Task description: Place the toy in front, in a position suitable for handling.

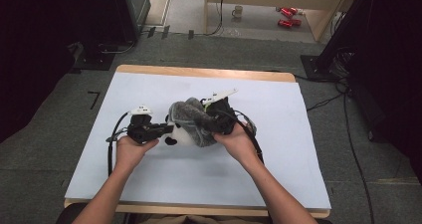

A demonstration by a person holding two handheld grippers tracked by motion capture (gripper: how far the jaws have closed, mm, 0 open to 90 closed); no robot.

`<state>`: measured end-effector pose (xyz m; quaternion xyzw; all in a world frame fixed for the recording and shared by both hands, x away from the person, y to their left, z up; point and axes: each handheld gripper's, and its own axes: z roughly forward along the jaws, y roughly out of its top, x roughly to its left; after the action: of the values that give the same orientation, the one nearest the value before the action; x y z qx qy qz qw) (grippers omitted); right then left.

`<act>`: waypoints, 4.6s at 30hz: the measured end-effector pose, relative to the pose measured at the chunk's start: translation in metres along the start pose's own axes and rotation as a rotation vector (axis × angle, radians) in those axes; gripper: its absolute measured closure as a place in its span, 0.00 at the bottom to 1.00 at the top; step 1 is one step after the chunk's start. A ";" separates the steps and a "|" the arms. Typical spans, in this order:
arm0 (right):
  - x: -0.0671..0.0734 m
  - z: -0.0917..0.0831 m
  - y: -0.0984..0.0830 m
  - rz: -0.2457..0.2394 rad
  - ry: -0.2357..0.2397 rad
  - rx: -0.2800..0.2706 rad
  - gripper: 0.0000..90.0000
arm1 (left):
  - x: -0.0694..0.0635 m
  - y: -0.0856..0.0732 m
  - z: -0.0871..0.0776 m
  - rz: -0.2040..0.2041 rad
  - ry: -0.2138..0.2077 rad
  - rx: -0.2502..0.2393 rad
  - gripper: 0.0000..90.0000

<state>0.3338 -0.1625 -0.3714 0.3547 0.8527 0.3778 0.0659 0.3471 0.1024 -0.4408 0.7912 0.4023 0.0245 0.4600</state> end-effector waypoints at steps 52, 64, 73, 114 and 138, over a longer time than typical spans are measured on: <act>-0.018 0.007 -0.008 -0.022 -0.022 0.034 0.93 | -0.007 -0.002 0.001 0.059 0.017 0.038 0.91; -0.051 -0.020 -0.005 0.084 -0.095 -0.020 0.93 | -0.005 -0.003 0.001 0.045 0.006 0.038 0.91; -0.058 -0.059 0.011 0.146 -0.054 -0.192 0.93 | -0.005 -0.005 0.000 0.062 -0.011 0.063 0.91; -0.052 -0.037 0.027 0.104 0.194 -0.123 0.93 | -0.025 -0.002 0.013 0.336 -0.077 -0.019 0.65; -0.072 -0.008 -0.012 0.044 0.000 0.027 0.93 | -0.024 -0.005 0.014 0.301 -0.074 -0.027 0.66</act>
<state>0.3771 -0.2198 -0.3854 0.3743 0.8496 0.3679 0.0527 0.3338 0.0780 -0.4442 0.8368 0.2614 0.0693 0.4761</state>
